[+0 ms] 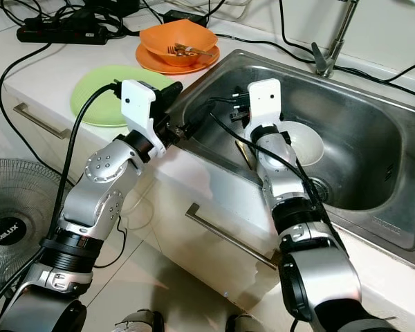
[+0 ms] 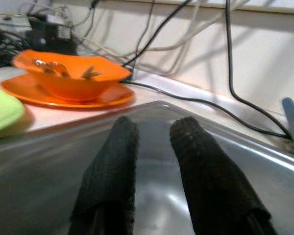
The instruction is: Kitchen organization
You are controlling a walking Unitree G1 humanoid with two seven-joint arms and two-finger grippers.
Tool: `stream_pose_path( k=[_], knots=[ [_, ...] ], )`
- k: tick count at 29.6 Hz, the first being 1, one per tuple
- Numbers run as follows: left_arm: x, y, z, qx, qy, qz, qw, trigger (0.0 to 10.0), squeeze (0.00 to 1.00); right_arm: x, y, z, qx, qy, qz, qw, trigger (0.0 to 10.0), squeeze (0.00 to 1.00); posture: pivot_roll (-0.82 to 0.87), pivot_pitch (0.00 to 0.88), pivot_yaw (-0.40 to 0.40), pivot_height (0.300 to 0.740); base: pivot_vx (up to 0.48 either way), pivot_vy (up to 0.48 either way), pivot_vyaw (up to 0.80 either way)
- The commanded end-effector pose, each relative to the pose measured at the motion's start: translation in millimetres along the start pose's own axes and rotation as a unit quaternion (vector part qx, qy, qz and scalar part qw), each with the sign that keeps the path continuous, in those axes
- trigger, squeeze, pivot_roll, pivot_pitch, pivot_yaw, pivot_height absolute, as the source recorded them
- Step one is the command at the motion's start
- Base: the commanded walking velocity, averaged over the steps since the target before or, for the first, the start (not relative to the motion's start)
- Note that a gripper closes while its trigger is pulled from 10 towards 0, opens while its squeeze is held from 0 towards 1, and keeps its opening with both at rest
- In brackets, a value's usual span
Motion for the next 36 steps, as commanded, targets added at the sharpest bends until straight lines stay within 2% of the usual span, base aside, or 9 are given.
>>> stream_pose_path(
  k=[1, 4, 8, 12, 26, 27, 29, 31, 36],
  knots=[
    [-68.6, -31.0, 1, -0.009, 0.012, 0.126, 0.992, 10.0, 0.0, 62.3, -9.1, -12, -0.013, 0.01, -0.094, 0.995, 10.0, 0.0, 0.1, 0.095, -0.02, 0.74, 0.0, 0.0, 0.0],
    [-69.6, -29.6, 2, -0.004, 0.012, 0.131, 0.991, 10.0, 0.0, 43.5, -8.0, -10, -0.005, 0.012, -0.056, 0.998, 10.0, 0.0, 0.1, 0.096, -0.019, 0.74, 0.0, 0.0, 0.0],
    [-60.7, -27.1, -3, -0.017, 0.012, 0.103, 0.994, 10.0, 0.0, 12.4, -9.0, -8, 0.007, 0.019, 0.008, 1.0, 10.0, 0.0, 0.1, 0.097, -0.018, 0.74, 0.0, 0.0, 0.0],
    [-59.1, -27.8, -3, -0.02, 0.014, 0.096, 0.995, 10.0, 0.0, -3.9, -10.3, -5, 0.017, 0.025, 0.038, 0.999, 10.0, 0.0, 0.1, 0.098, -0.019, 0.74, 0.0, 0.0, 0.0],
    [-87.9, -34.7, 9, 0.004, 0.031, 0.169, 0.985, 10.0, 0.0, -5.6, -11.5, -2, 0.026, 0.037, 0.042, 0.998, 10.0, 0.0, 0.1, 0.095, -0.021, 0.74, 0.0, 0.0, 0.0],
    [-98.8, -38.9, 12, 0.009, 0.038, 0.197, 0.98, 10.0, 0.0, -6.3, -13.2, -4, 0.024, 0.037, 0.042, 0.998, 10.0, 0.0, 0.1, 0.095, -0.021, 0.74, 0.0, 0.0, 0.0],
    [-102.3, -40.4, 14, 0.011, 0.04, 0.206, 0.978, 10.0, 0.0, -6.5, -13.8, -5, 0.023, 0.037, 0.042, 0.998, 10.0, 0.0, 0.1, 0.095, -0.021, 0.74, 0.0, 0.0, 0.0],
    [-113.3, -44.9, 17, 0.013, 0.047, 0.231, 0.972, 10.0, 0.0, -6.7, -15.3, -7, 0.021, 0.038, 0.042, 0.998, 10.0, 0.0, 0.11, 0.097, -0.02, 0.74, 0.0, 0.0, 0.0],
    [-123.1, -49.0, 18, 0.008, 0.058, 0.254, 0.965, 10.0, 0.0, -7.6, -16.8, -7, 0.021, 0.04, 0.044, 0.998, 10.0, 0.0, 0.1, 0.097, -0.019, 0.74, 0.0, 0.0, 0.0]
  ],
)
Point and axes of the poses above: a point about 5 cm out from each wrist's last joint towards the gripper, its own y axis pointing out of the wrist towards the gripper, its own z axis along the axis of the wrist's last joint, x = y × z, the point moved 6 cm from there along y, pointing out of the wrist towards the gripper, and after that the axes turned 9 degrees about -y, right-handed, at the moved point
